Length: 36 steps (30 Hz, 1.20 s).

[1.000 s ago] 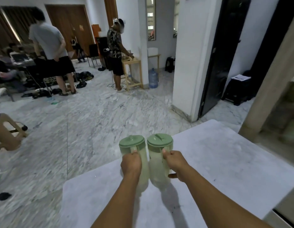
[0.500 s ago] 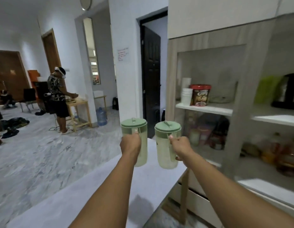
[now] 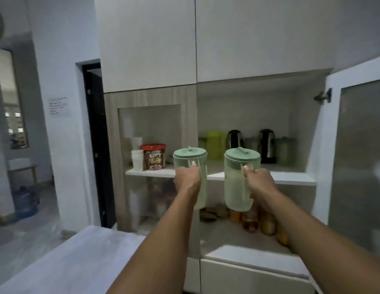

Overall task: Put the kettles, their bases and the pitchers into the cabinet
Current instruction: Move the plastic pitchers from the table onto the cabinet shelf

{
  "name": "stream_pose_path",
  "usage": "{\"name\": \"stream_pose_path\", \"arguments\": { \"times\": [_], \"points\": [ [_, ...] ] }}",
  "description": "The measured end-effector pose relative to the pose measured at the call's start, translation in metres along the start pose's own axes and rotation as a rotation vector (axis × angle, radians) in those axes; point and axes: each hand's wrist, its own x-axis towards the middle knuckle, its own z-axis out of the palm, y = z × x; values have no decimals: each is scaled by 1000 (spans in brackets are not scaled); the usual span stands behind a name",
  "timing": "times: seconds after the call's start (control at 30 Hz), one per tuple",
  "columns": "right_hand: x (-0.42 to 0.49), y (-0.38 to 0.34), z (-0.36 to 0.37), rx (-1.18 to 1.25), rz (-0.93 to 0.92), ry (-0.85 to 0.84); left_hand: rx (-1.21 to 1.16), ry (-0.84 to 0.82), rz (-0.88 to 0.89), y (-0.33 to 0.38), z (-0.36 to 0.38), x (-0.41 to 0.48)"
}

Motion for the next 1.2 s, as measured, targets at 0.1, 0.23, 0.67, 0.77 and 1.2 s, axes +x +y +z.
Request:
{"name": "stream_pose_path", "arguments": {
  "times": [0.1, 0.23, 0.67, 0.77, 1.2],
  "points": [
    [46, 15, -49, -30, -5, 47, -40, -86, 3, 7, 77, -4],
    [102, 30, -79, -32, -3, 38, -64, -116, -19, 15, 148, 7],
    [300, 54, 7, 13, -54, -119, 61, 22, -31, -25, 262, 203],
    [349, 60, 41, -13, -43, -134, 73, 41, -83, -40, 281, 255],
    [546, 58, 201, -68, -31, -340, 256, 182, -116, -80, 323, 450]
  ]
}}
